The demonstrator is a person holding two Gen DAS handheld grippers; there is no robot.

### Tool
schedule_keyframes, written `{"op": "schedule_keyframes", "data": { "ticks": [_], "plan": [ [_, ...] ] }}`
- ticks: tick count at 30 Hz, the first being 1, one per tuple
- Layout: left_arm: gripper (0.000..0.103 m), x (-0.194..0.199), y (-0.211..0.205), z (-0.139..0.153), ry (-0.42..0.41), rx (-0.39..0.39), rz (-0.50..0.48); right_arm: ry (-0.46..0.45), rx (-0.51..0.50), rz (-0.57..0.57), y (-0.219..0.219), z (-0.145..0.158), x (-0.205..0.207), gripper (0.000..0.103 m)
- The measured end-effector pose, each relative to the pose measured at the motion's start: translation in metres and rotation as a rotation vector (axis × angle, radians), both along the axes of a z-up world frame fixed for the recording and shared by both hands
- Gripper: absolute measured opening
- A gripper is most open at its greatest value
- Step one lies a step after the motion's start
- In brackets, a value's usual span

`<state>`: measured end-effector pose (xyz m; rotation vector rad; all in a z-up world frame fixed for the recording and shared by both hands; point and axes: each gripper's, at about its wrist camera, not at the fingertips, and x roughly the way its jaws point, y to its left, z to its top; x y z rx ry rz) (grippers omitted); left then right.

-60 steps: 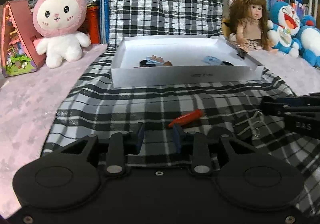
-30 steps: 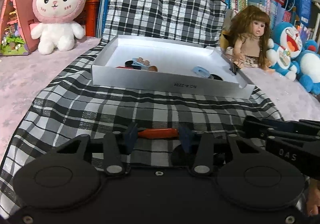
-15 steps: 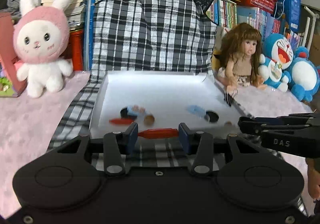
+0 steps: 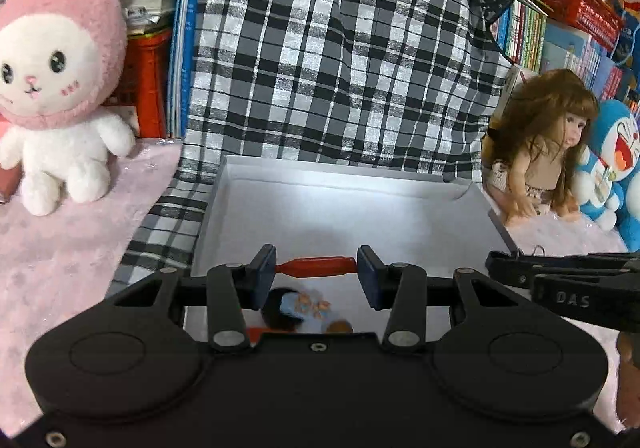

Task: Organize rigid objects
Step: 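Carry the sausage with the left gripper while the right carries the lid over the box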

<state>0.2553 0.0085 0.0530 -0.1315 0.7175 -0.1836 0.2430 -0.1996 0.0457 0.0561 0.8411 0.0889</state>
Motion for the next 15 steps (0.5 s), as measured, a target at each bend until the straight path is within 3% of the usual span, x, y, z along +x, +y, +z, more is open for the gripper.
{"op": "schedule_keyframes", "data": {
  "ticks": [15],
  "plan": [
    [0.042, 0.029, -0.006, -0.034, 0.030, 0.061, 0.035, 0.043, -0.001, -0.017, 0.003, -0.031, 0.023, 0.042]
  ]
}}
